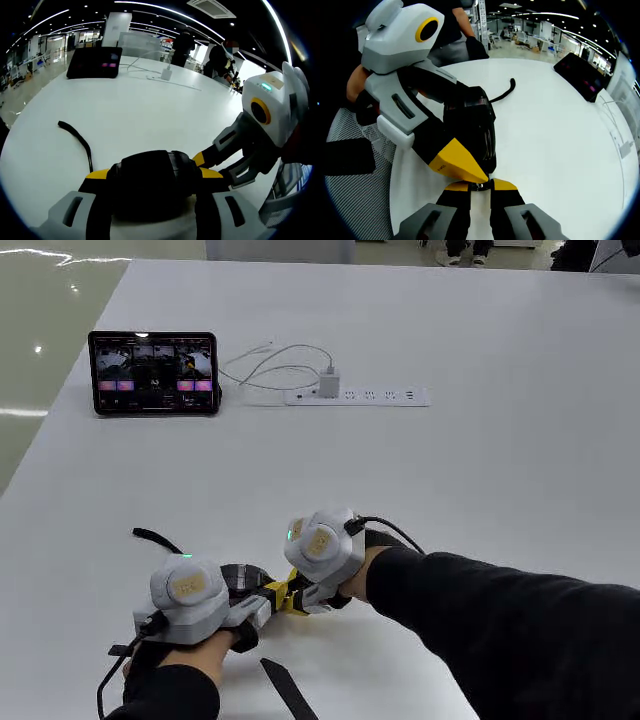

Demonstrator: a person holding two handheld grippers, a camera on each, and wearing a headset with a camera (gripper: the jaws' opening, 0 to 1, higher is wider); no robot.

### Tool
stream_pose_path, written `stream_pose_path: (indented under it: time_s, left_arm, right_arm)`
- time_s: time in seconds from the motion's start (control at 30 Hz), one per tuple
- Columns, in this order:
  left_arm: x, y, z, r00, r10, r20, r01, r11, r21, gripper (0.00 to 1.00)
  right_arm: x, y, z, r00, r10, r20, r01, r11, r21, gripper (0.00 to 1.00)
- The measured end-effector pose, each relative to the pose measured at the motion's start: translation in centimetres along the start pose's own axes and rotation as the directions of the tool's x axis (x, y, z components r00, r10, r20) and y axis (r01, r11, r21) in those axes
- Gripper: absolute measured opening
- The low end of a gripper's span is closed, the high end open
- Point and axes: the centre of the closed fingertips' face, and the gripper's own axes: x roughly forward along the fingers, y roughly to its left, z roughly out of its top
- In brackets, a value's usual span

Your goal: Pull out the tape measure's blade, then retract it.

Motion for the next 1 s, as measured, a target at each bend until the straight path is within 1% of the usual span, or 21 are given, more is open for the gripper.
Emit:
stream_pose_path:
  time_s: [0.7,1.0]
  left_arm:
    - [-0.04,-0.01,0.09,1.0,0.003,0.005,-0.003,1.0,0.002,0.64]
    - [-0.02,-0.01,0.09,1.0,0.005,0.007,-0.005,1.0,0.002,0.64]
  right_arm:
    - [-0.02,0.02,0.23,0.9999,-0.015,0.009,0.015,1.0,-0.014,0.11]
    - [-0.04,-0.03,0.26,0.9999,-0.01,0.008,0.01,1.0,-0.017,0.11]
